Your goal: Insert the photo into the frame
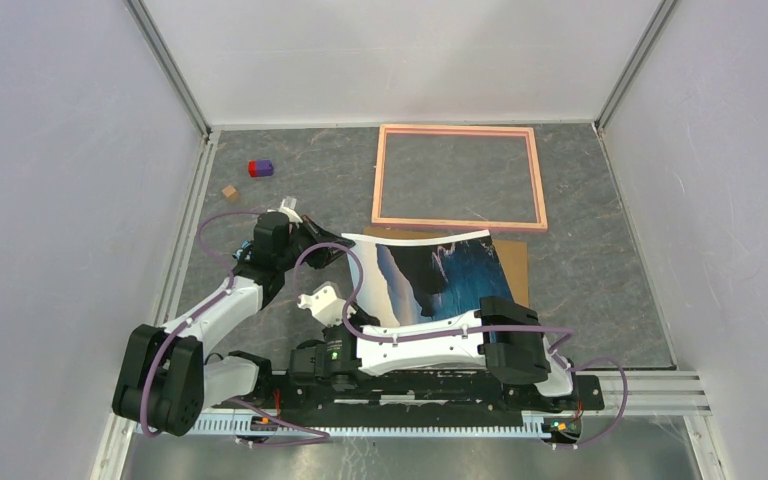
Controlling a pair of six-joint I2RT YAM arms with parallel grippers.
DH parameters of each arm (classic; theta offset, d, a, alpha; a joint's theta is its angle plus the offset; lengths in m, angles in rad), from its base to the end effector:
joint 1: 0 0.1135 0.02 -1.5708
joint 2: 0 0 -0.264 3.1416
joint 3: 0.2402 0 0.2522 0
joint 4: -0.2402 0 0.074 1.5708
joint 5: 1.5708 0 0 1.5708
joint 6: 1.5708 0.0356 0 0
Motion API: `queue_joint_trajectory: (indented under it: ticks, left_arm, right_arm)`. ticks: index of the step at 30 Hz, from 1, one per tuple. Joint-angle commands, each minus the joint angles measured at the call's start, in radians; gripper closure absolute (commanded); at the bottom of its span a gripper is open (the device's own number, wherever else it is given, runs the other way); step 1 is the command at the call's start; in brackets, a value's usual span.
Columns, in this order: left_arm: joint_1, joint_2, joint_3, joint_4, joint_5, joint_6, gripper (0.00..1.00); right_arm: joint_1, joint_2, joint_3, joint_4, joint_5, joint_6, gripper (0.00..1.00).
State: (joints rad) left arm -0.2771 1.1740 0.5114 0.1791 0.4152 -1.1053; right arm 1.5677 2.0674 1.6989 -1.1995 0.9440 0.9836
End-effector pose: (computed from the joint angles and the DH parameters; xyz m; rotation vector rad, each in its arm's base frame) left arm 0.2292 -0.0801 0.2041 -0.6426 2.1734 -1.2311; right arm 0.0301 0.3961 0.2185 -0.6367 2.1234 -0.3262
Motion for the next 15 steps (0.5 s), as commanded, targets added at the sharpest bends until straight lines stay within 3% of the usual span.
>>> queue_joint_trajectory:
  ticks: [1, 3, 5, 6, 11, 15]
  left_arm:
    - [0.001, -0.022, 0.014, 0.008, -0.020, 0.033, 0.98]
    - [0.001, -0.021, 0.013, 0.008, -0.022, 0.038, 0.98]
    - [0.001, -0.025, 0.013, 0.008, -0.024, 0.046, 0.97]
    - [0.001, -0.026, 0.013, 0.008, -0.023, 0.054, 0.93]
    - [0.001, -0.098, 0.023, -0.007, -0.021, 0.115, 0.43]
    - [0.002, -0.219, 0.088, -0.171, -0.090, 0.192, 0.10]
  right_arm:
    - [-0.002, -0.012, 0.031, 0.004, 0.005, 0.006, 0.76]
    - [-0.003, -0.014, 0.033, 0.006, 0.000, 0.004, 0.84]
    - [-0.003, -0.021, 0.028, 0.005, -0.001, 0.003, 0.99]
    - [-0.003, -0.027, 0.025, 0.006, -0.001, 0.005, 1.00]
    - [-0.007, -0.120, -0.059, 0.038, 0.023, 0.006, 1.00]
    - [-0.041, -0.288, -0.228, 0.219, -0.007, -0.121, 1.00]
